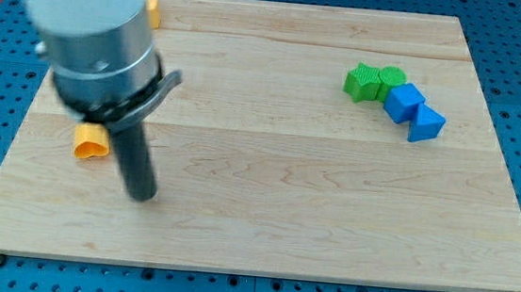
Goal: Push the yellow heart to the right of the hexagon
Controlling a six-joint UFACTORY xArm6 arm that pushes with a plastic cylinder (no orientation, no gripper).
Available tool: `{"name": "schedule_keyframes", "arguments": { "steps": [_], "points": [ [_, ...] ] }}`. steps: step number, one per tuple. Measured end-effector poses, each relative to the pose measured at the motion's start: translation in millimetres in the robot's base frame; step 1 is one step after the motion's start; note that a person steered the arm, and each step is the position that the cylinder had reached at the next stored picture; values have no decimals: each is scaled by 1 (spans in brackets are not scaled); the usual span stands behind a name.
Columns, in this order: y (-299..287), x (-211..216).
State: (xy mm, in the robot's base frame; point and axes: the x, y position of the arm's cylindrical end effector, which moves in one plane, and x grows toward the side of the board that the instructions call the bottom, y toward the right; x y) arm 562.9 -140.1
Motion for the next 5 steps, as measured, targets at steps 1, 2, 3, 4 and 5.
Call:
{"name": "schedule_keyframes", "arguments": {
  "steps": [1, 2, 3, 4, 5],
  "points": [
    [-28, 36],
    [-66, 27],
    [-81, -35],
    [-67, -76],
    [-67, -125]
  ]
}}
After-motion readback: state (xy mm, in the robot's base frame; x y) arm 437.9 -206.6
